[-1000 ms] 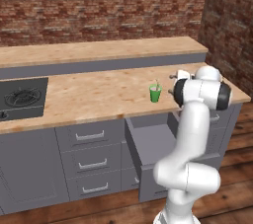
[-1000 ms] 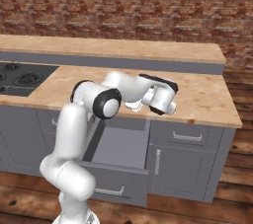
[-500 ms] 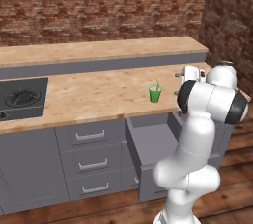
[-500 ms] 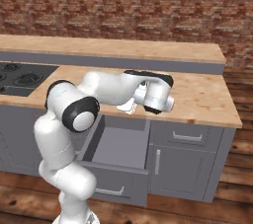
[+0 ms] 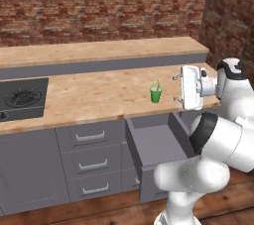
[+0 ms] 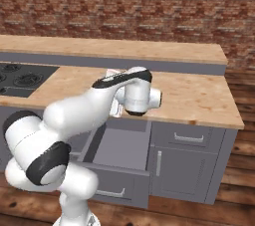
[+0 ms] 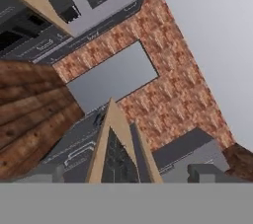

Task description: Pick up the straw from the right drawer and put it inside the smoothie cup.

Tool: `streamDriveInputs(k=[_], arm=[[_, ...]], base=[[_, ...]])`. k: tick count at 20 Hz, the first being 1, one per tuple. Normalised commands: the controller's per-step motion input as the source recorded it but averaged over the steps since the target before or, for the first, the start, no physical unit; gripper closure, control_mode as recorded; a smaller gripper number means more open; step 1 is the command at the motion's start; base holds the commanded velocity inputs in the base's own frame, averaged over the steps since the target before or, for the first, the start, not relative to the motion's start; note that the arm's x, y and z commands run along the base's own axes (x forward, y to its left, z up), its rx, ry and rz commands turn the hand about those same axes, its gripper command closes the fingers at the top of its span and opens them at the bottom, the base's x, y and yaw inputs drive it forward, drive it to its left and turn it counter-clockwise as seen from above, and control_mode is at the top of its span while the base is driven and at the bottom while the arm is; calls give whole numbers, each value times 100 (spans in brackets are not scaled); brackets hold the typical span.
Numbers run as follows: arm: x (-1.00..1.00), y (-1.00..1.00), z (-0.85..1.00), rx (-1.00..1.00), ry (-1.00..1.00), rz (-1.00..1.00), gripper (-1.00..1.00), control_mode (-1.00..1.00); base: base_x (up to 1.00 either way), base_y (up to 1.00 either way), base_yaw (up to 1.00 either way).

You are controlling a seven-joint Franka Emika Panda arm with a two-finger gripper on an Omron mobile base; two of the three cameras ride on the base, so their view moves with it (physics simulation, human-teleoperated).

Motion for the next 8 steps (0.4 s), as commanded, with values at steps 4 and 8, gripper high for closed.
streamDriveInputs(k=[4, 8], arm=[[-47, 63, 3, -15, -25, -3, -100, -100], [-39, 42, 0, -9, -24, -2, -100, -100]], base=[[0, 0, 0], [0, 0, 0]])
